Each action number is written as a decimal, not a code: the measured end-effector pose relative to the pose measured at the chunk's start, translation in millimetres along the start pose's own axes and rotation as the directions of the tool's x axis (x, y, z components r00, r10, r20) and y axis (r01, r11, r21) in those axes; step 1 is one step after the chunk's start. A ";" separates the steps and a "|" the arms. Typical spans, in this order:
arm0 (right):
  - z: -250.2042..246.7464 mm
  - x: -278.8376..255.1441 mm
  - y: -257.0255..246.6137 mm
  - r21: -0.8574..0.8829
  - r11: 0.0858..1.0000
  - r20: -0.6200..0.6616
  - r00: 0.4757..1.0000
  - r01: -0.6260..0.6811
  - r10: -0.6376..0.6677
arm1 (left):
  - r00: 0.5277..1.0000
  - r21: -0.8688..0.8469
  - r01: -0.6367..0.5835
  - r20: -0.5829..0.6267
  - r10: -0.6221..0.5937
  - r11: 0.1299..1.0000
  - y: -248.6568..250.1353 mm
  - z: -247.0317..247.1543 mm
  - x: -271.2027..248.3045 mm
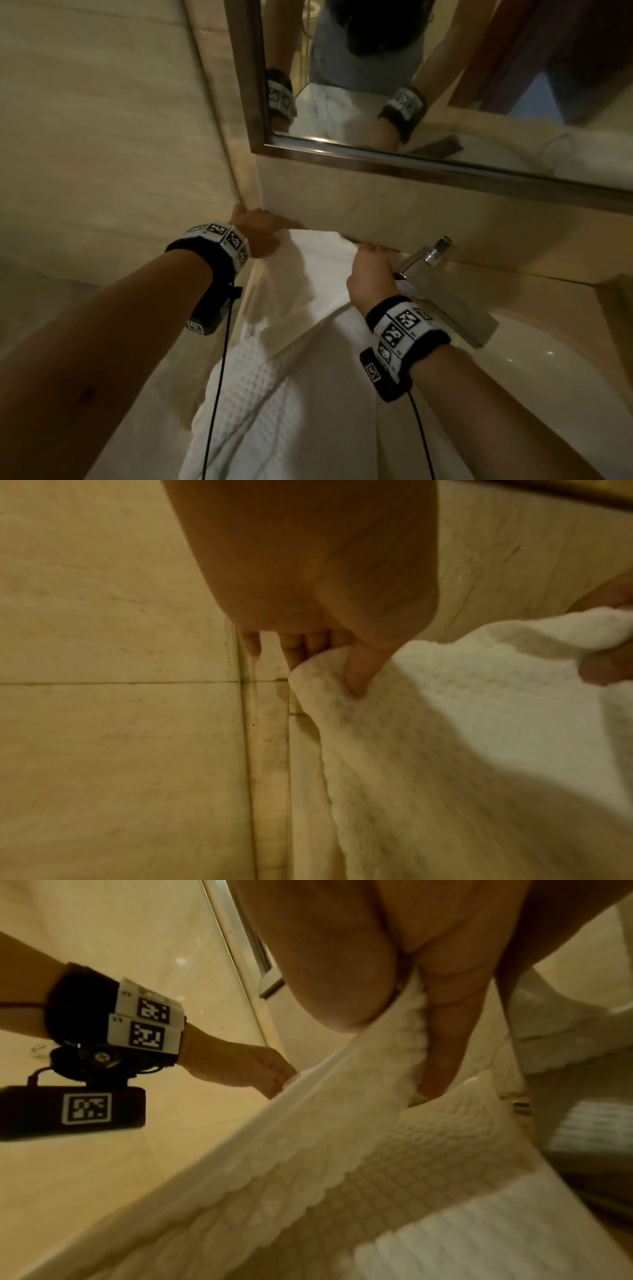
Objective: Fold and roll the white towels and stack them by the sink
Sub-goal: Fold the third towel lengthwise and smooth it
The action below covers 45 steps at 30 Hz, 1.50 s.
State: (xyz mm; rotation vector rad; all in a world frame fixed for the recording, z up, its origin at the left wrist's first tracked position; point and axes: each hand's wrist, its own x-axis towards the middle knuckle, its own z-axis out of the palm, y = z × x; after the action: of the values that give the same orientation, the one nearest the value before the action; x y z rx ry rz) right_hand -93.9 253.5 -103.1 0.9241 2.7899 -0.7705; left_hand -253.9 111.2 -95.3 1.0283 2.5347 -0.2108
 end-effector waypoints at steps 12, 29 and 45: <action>35.5 37.7 -5.5 -0.029 0.975 0.031 0.975 -0.218 0.219 | 0.992 0.084 0.062 -0.119 -0.051 0.995 9.2 6.1 14.2; 30.9 21.6 -8.6 -0.015 0.988 -0.040 0.988 -0.152 0.151 | 0.960 -0.359 0.254 -0.022 -0.280 0.898 -4.7 17.6 24.9; 34.8 53.9 -7.8 -0.237 0.942 0.013 0.969 -0.238 0.248 | 0.945 -0.465 0.294 0.011 -0.327 0.835 0.8 7.5 7.9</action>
State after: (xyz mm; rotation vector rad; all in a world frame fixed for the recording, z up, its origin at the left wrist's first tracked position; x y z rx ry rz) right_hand -144.2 259.5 -143.3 1.1598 2.5880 -0.4105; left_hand -256.3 114.7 -105.4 0.4410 2.6127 0.3386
